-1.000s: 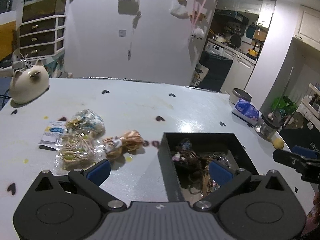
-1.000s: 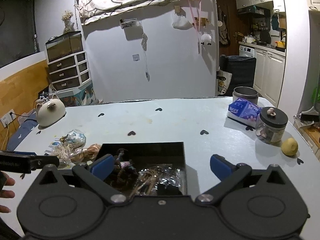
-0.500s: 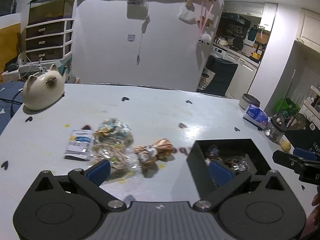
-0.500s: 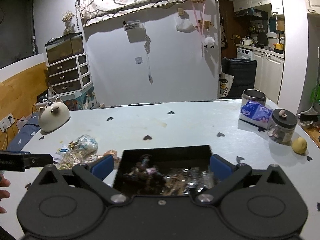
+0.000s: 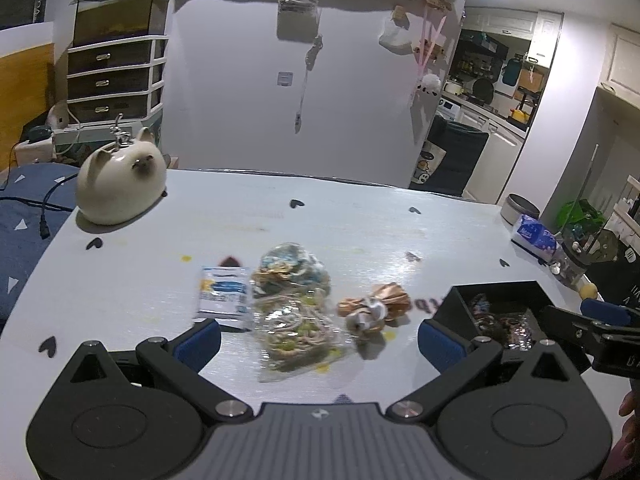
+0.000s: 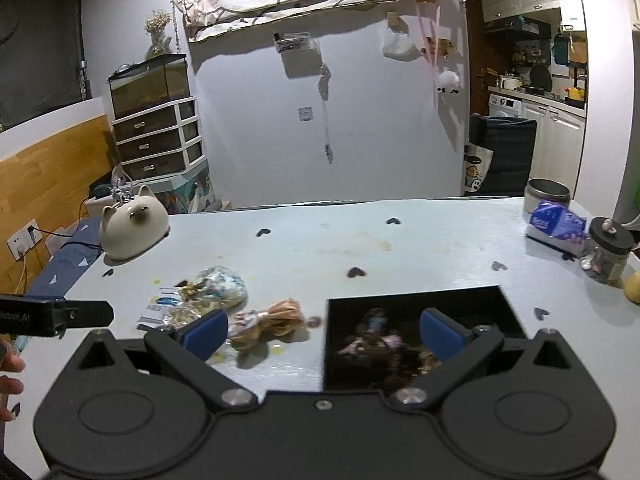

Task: Organize soft objects
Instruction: 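Lift both tools out of the box and move toward the remaining items, then grasp the blue-floral satin pouch with left tool while right tool grasps the beaded-cord bag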

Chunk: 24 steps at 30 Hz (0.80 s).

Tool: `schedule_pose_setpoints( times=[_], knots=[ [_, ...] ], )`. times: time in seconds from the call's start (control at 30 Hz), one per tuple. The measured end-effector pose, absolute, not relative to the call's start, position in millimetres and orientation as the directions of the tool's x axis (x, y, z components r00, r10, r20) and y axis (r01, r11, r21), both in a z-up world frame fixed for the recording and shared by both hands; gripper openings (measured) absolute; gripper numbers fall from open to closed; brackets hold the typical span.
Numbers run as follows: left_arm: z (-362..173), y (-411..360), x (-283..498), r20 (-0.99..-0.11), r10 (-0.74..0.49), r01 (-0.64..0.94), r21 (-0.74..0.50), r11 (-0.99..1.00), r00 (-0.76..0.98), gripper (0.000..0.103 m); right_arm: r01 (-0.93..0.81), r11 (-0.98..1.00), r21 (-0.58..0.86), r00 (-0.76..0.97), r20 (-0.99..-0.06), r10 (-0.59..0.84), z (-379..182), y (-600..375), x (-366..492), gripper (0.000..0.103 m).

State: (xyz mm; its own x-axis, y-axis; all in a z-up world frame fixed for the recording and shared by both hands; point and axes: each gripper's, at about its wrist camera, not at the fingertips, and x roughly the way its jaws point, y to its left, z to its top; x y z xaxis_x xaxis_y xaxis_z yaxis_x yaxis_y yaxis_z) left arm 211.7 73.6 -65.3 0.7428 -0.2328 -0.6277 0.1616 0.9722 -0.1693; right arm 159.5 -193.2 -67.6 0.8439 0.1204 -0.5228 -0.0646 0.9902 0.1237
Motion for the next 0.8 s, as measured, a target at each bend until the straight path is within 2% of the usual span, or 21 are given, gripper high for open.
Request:
schedule_pose_setpoints(
  times=[0.43,0.8],
  knots=[
    [-75.0,126.2,246.9,-0.635,-0.277,0.225,-0.164,0.961,0.721,0.103,-0.092,0.986,0.136,0.839,-0.522,0.15,-78.7,-124.9,183.6,0.103],
    [-79.4,132.1,316.4,-0.634,-0.366,0.348,-0.158,0.924,0.682,0.103,-0.231,0.969,0.086,0.754,-0.614,0.234,-92.0,-71.7,223.7,0.103]
  ],
)
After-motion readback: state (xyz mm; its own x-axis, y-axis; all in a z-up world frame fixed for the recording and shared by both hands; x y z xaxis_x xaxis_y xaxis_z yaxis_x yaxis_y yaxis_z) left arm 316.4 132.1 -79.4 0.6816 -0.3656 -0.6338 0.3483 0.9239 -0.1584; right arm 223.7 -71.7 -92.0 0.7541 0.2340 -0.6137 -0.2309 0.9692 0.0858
